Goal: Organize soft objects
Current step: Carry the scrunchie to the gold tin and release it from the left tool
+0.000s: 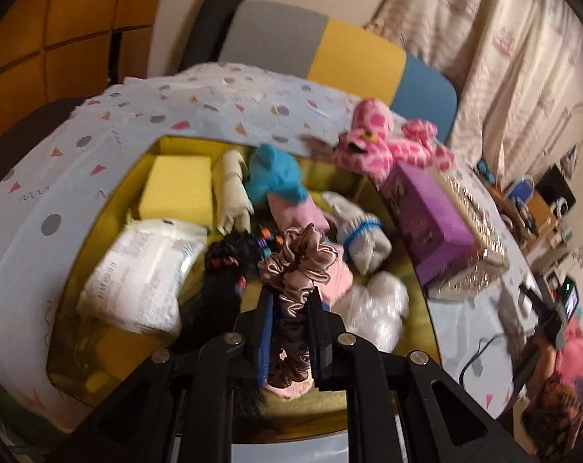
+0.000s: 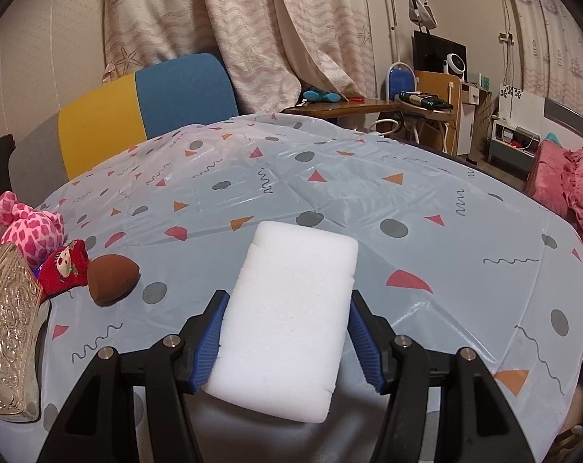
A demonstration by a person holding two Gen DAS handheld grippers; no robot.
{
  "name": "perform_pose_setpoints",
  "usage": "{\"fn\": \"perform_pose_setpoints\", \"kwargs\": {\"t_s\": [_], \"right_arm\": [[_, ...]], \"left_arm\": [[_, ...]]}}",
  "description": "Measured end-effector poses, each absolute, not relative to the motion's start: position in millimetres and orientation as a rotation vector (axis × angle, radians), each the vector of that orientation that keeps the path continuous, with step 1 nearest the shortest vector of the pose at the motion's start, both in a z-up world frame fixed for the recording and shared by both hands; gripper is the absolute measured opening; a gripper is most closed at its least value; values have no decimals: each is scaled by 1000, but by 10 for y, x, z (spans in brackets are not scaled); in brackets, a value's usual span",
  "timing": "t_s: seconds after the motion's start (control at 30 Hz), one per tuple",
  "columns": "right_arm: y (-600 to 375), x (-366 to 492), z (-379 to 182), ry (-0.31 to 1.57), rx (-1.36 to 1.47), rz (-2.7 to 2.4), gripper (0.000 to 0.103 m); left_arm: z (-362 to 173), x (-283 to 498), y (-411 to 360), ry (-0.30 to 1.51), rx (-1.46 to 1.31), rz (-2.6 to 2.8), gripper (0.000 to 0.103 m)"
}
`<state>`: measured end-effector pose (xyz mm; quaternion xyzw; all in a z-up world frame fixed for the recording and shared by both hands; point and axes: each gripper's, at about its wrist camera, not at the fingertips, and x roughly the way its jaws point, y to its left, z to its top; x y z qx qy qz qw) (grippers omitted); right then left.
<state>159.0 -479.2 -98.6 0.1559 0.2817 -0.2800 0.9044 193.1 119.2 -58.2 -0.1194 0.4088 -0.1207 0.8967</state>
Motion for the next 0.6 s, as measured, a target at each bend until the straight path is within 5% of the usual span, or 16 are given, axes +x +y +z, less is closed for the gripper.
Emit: {"fn": "perform_pose_setpoints", "kwargs": {"t_s": [0.3, 0.43, 0.6], "right_arm": [[-4488, 1390, -605, 518, 280, -488, 61], [-4216, 1260, -385, 465, 273, -405, 61], [-3925, 1178, -233, 432, 313, -316, 61]], "left_arm": [[-687, 1856, 691, 909, -165, -395, 25], [-741, 1811, 590, 919, -160, -406, 79], [-671, 1702, 613, 871, -190, -408, 85]]}}
